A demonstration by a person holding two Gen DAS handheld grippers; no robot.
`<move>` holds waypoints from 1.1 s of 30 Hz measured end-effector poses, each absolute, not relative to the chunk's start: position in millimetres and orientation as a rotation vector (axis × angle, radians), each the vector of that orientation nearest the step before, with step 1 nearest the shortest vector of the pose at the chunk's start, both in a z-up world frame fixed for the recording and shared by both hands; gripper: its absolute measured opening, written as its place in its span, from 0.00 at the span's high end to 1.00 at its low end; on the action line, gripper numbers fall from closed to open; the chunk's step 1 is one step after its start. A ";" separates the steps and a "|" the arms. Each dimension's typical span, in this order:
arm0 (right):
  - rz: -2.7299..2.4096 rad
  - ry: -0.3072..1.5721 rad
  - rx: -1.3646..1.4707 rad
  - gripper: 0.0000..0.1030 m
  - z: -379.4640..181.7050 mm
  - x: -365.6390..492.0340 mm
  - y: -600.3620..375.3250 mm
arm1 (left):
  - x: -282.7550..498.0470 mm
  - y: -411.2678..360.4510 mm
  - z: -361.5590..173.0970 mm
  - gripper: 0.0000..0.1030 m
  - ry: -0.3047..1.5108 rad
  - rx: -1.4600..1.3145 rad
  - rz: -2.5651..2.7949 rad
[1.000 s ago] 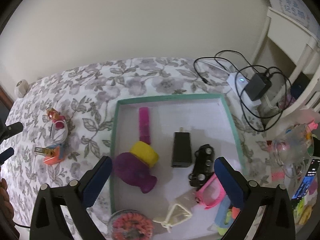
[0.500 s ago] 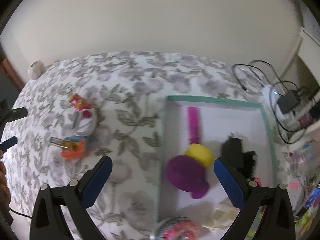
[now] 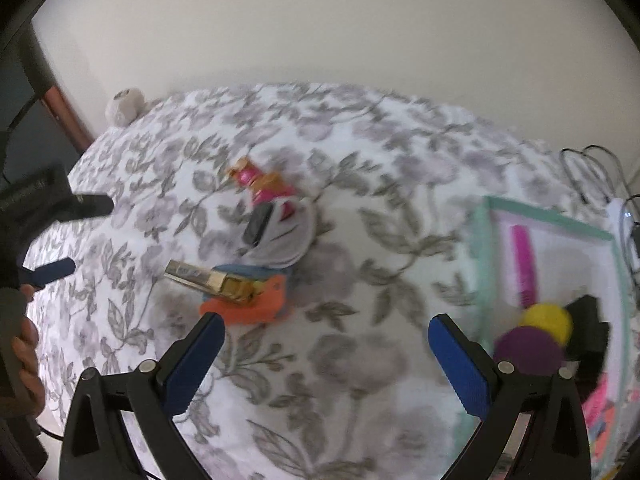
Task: Organize rigid objects
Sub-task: 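Move left gripper toward the gold harmonica while right gripper approaches the orange-blue toy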
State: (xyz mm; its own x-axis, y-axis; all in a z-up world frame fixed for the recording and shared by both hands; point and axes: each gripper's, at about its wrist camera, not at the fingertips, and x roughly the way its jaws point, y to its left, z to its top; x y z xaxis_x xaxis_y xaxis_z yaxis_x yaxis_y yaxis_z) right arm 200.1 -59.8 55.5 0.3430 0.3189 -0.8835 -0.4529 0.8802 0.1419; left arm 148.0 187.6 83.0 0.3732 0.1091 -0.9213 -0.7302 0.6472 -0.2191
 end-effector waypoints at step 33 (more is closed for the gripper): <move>0.527 1.034 -0.216 0.13 6.3 198.8 -19.6 | 167.4 167.9 55.0 0.00 1.178 -0.624 0.451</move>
